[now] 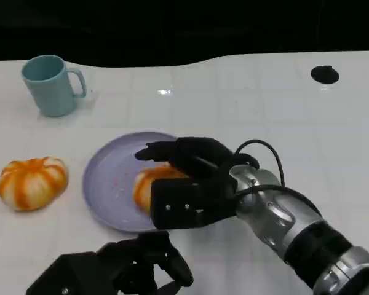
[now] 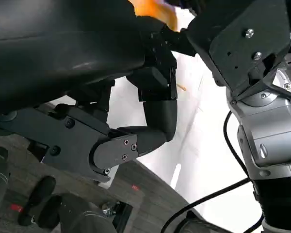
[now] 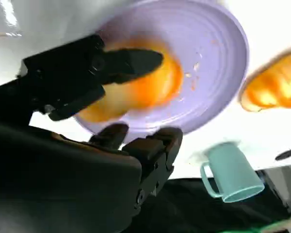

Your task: Grasp the bread from the table and place it into the plate.

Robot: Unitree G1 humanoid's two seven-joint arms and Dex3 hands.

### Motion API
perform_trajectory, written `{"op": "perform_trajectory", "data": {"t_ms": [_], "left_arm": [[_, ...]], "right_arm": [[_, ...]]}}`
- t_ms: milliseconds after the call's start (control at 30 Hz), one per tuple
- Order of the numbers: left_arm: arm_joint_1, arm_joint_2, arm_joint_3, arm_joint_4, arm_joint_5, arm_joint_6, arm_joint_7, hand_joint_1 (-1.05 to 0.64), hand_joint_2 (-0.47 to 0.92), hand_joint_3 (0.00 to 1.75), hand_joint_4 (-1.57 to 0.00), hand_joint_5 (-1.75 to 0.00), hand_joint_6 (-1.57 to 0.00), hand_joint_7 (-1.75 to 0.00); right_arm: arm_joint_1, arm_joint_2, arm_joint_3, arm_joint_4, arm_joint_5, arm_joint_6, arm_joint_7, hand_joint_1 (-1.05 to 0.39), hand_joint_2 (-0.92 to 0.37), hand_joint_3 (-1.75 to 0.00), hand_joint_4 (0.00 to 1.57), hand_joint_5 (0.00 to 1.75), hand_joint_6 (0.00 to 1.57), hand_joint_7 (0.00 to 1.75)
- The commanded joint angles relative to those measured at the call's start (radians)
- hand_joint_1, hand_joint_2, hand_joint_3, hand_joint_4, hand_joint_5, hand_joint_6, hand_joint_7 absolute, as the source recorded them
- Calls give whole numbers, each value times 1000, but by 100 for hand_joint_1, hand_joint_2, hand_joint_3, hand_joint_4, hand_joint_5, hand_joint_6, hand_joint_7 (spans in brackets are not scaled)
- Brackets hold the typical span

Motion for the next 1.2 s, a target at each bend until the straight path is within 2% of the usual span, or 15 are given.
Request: {"op": "perform_trajectory", "data": {"t_ms": [33,300,500,767,900,1033,1200], "left_arm": [[1,7,0,-12,5,5,7,-34,80,74,-67,-175,-60,-147],[0,12,0,-11,11,0,8,-34,79,76,-68,-175,-60,-148],[0,10,2,-13,10,8,12,-34,78,77,-69,-175,-60,-148],[-5,13,7,-2,12,6,9,-35,77,79,-68,-175,-60,-146],[-4,12,9,3,10,0,8,-35,77,79,-69,-175,-60,-145],[-2,7,16,8,-4,0,4,-34,77,79,-71,-175,-60,-146],[-4,9,20,25,-12,-21,0,-34,78,79,-71,-175,-59,-146]], "right_arm": [[5,-24,16,-74,1,42,68,-80,-92,-39,0,12,17,1],[64,-61,38,-282,-17,146,163,-85,-92,-46,3,14,16,0],[143,-114,36,-472,-22,190,218,-82,-92,-46,7,17,18,1],[290,-240,-10,-736,11,167,271,-75,-92,-38,12,23,20,2],[371,-293,-55,-836,71,134,281,-71,-92,-34,13,28,22,2],[454,-337,-111,-909,146,71,272,-62,-92,-26,12,46,34,6],[575,-369,-194,-959,227,-17,225,-48,-92,-19,37,63,57,16]]}}
